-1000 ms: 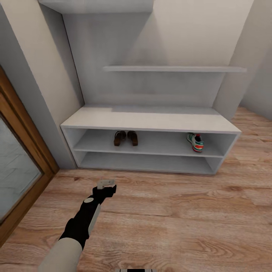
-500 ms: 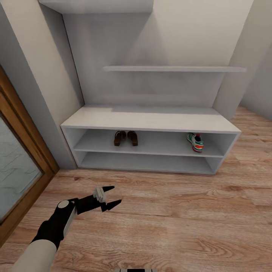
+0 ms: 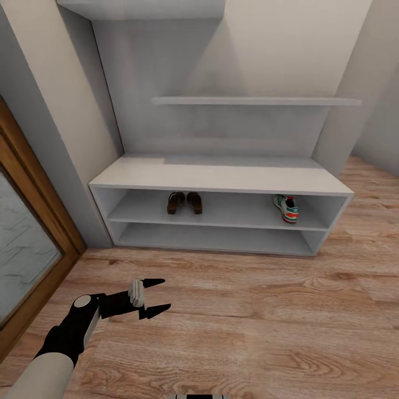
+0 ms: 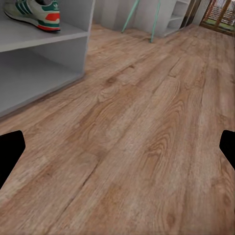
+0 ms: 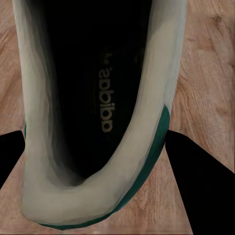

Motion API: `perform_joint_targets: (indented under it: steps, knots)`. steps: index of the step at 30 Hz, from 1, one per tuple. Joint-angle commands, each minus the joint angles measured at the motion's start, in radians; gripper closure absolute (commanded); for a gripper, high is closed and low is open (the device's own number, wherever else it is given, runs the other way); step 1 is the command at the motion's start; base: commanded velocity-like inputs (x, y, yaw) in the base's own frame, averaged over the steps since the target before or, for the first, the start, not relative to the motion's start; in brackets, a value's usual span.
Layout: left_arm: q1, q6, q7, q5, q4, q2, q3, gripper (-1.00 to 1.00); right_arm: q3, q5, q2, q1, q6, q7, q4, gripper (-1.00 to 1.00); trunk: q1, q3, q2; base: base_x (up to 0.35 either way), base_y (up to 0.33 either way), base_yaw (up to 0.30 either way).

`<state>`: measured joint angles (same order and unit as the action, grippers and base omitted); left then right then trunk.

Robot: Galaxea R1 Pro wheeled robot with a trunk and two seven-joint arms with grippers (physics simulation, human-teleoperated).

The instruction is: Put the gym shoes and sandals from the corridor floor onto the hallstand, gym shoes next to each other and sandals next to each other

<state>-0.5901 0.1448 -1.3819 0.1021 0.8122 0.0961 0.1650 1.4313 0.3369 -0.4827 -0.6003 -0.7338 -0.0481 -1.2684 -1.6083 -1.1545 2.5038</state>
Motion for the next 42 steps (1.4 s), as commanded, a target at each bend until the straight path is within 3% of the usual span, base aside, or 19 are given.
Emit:
perform_joint_targets:
  steps: [1,3,5,6,7,8,9,10,11,13,16,20,22,23,24,29,32,35,42]
  knots:
    - [-0.001,0.011,-0.002,0.007,0.000,-0.001,0.003,-1.00,-0.018,0.040,0.053,-0.001,-0.004,-0.003,0.038,1.00,0.000,-0.001,0.000,0.000,0.000,0.000]
    - [-0.001,0.011,-0.002,0.007,-0.002,-0.001,0.003,-1.00,-0.103,0.051,0.091,-0.001,-0.004,-0.003,0.090,1.00,0.000,-0.001,0.000,0.000,0.000,0.000]
    - [-0.001,0.011,-0.002,0.007,-0.009,-0.001,0.003,-1.00,-0.262,0.053,0.112,-0.001,-0.004,-0.002,0.151,1.00,0.000,-0.001,0.000,0.000,0.000,0.000]
    - [-0.001,0.011,-0.001,0.007,-0.011,-0.001,0.003,-1.00,-0.309,0.052,0.115,-0.001,-0.004,-0.002,0.170,1.00,0.000,-0.001,0.000,0.000,0.000,0.000]
    - [-0.001,0.012,-0.001,0.007,-0.023,-0.002,0.002,-1.00,-0.514,0.052,0.123,-0.001,-0.004,-0.002,0.259,1.00,0.000,-0.001,0.000,0.000,0.000,0.000]
    - [-0.001,0.012,-0.001,0.007,-0.028,-0.002,0.003,-1.00,-0.618,0.051,0.126,-0.001,-0.004,-0.002,0.304,1.00,0.000,-0.001,0.000,0.000,0.000,0.000]
    - [-0.001,0.012,0.000,0.007,-0.029,-0.002,0.003,-1.00,-0.670,0.050,0.128,-0.001,-0.004,-0.002,0.324,1.00,0.000,-0.001,0.000,0.000,0.000,0.000]
    - [-0.001,0.012,0.000,0.008,-0.033,-0.002,0.003,-1.00,-0.806,0.039,0.145,-0.001,-0.005,-0.002,0.367,1.00,0.000,-0.001,0.000,0.000,0.000,0.000]
    - [-0.001,0.012,0.000,0.008,-0.034,-0.002,0.003,-1.00,-0.875,0.023,0.166,-0.001,-0.005,-0.001,0.383,1.00,0.000,-0.001,0.000,0.000,0.000,0.000]
    - [-0.001,0.012,0.002,0.007,-0.037,-0.003,0.002,-1.00,-0.956,-0.031,0.221,-0.001,-0.005,-0.001,0.400,1.00,0.000,-0.001,0.000,0.000,0.000,0.000]
    - [-0.001,0.012,0.002,0.008,-0.041,-0.005,0.002,-1.00,-0.996,-0.087,0.282,-0.001,-0.006,-0.001,0.411,1.00,0.000,-0.001,0.000,0.000,0.000,0.000]
    - [-0.001,0.012,0.004,0.008,-0.045,-0.007,0.002,-1.00,-1.016,-0.115,0.334,-0.001,-0.013,0.000,0.417,1.00,0.000,-0.001,0.000,0.000,0.000,0.000]
    - [-0.001,0.012,0.004,0.008,-0.050,-0.008,0.001,-1.00,-1.050,-0.119,0.385,-0.001,-0.017,-0.001,0.418,1.00,0.000,-0.001,0.000,0.000,0.000,0.000]
    - [-0.001,0.012,0.005,0.008,-0.052,-0.008,0.001,-1.00,-1.088,-0.120,0.424,-0.001,-0.018,-0.001,0.417,1.00,0.000,-0.001,0.000,0.000,0.000,0.000]
    - [-0.001,0.012,0.006,0.008,-0.053,-0.009,0.001,-1.00,-1.103,-0.120,0.435,-0.002,-0.019,-0.002,0.417,1.00,0.000,-0.001,0.000,0.000,0.000,0.000]
    - [-0.001,0.012,0.005,0.010,-0.056,-0.008,0.001,-1.00,-1.127,-0.120,0.467,-0.014,-0.031,-0.002,0.417,1.00,0.000,-0.001,0.000,0.000,0.000,0.000]
    - [-0.001,0.012,0.005,0.011,-0.056,-0.009,0.001,-1.00,-1.130,-0.120,0.484,-0.059,-0.057,-0.002,0.417,1.00,0.000,-0.001,0.000,0.000,0.000,0.000]
    - [-0.001,0.012,0.004,0.011,-0.056,-0.009,0.001,-1.00,-1.130,-0.118,0.490,-0.108,-0.071,-0.003,0.417,1.00,0.000,-0.001,0.000,0.000,0.000,0.000]
    - [-0.001,0.012,0.004,0.011,-0.055,-0.009,0.001,-1.00,-1.131,-0.114,0.491,-0.127,-0.072,-0.009,0.414,1.00,0.000,-0.001,0.000,0.000,0.000,0.000]
